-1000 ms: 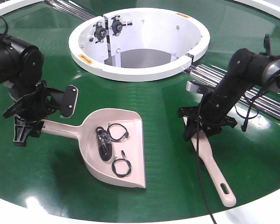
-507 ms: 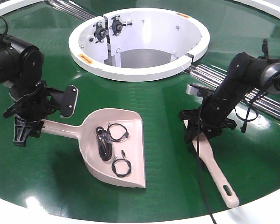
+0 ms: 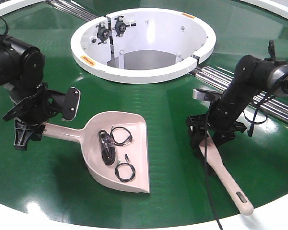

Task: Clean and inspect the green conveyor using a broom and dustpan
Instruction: 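Carry the brush back with the right gripper and lower it onto the belt, then open the right gripper to release the brush and raise the arm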

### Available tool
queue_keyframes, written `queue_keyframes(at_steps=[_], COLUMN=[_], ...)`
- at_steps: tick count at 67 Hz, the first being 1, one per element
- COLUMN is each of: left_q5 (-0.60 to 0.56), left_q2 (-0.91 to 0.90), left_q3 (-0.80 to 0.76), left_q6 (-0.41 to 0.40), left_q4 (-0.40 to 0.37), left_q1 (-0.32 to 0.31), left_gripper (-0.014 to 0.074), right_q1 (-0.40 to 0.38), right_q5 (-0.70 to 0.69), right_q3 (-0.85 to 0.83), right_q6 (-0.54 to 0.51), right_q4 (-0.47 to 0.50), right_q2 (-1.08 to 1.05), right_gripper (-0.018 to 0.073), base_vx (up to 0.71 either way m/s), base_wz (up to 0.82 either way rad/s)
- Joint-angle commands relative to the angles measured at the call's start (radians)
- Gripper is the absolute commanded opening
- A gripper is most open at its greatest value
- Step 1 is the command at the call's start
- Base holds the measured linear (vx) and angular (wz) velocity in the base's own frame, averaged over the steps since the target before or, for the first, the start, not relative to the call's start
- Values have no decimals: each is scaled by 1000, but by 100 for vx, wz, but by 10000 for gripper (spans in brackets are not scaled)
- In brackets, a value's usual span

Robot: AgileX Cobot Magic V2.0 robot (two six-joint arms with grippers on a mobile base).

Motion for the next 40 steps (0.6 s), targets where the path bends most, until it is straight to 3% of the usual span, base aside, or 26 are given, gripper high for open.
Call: queue_keyframes(at_steps=[1, 22, 40], left_q5=[34, 34, 34], left_q2=[-43, -43, -43], left_q3=[-22, -22, -22], left_q6=[8, 8, 8], left_q4=[-16, -16, -16], left_q1=[-12, -12, -12], left_gripper=[-6, -6, -6], right_q1=[-7, -7, -4], right_q5=[30, -7, -192], right_q3=[-19, -53, -47], right_q6=[-10, -10, -10], right_q4=[-1, -2, -61], right_q2=[-55, -87, -250], right_gripper=[517, 521, 521], base_vx=[0, 0, 0], base_wz=[0, 0, 0])
